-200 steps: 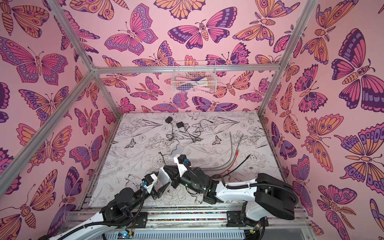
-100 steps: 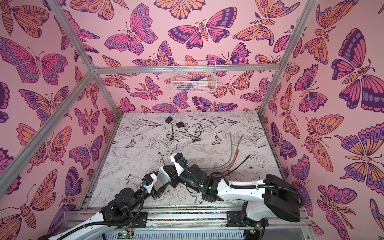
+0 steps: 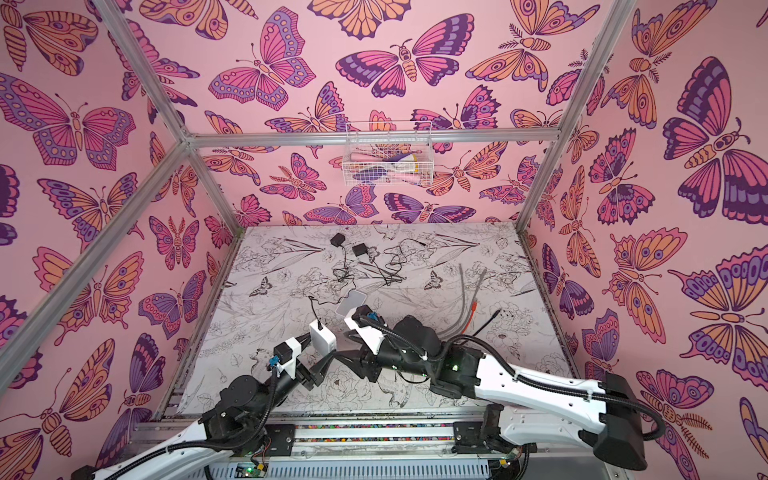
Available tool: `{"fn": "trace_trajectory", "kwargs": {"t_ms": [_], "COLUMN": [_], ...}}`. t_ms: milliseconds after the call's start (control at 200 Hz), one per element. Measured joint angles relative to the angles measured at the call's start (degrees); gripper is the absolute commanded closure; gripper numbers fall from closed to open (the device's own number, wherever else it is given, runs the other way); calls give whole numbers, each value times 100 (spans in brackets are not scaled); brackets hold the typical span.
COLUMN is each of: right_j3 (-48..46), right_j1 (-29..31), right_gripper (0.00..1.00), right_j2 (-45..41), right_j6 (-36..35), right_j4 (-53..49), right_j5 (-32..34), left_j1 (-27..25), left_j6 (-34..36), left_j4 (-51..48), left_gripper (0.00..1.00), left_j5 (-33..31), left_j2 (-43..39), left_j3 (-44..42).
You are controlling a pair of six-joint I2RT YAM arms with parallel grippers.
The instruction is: Insert the plug into the switch port
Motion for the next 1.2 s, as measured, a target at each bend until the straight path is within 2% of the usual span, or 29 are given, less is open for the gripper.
{"fn": "trace_trajectory", "kwargs": {"t_ms": [100, 210, 406, 596, 746, 931, 1101, 1106, 1127, 1142, 1197], "right_j3": [0, 0, 2, -2, -79, -79, -22, -15, 4, 20, 90], "right_j1": [0, 0, -162, -704, -1176, -1427, -1475, -1475, -1475, -1475, -1475], "right_gripper": [43, 43, 43, 45, 46, 46, 46, 45, 45, 45, 44], "right_j2": [-372, -605, -531, -149, 212, 809, 1384, 1403, 1460, 1502, 1646], "right_j6": [-42, -144, -286, -260, -260, -457, -717, -723, -745, -761, -828], "right_j4": [-166, -498, -1342, -1784, -1871, -1989, -2046, -2052, -2065, -2076, -2098], "right_j5": [7, 332, 1174, 1563, 1486, 1298, 1185, 1185, 1185, 1182, 1185], "left_j1": [0, 0, 131, 1128, 1237, 1248, 1283, 1283, 1287, 1287, 1292], "left_j6": [-229, -584, -1679, -2894, -3357, -3515, -3554, -3556, -3556, -3569, -3578], "left_j4": [-341, -960, -2269, -2898, -3182, -3187, -3150, -3150, -3147, -3145, -3147], "left_gripper": [100, 100, 100, 100, 100, 60, 33, 31, 10, 2, 0], "left_j5": [-225, -577, -1176, -560, -181, -74, -59, -59, -59, -57, -28], "left_j2": [369, 955, 2649, 4332, 5112, 5388, 5525, 5528, 5530, 5534, 5547], "left_j3": [164, 542, 1593, 2083, 2111, 2234, 2275, 2277, 2280, 2280, 2280]}}
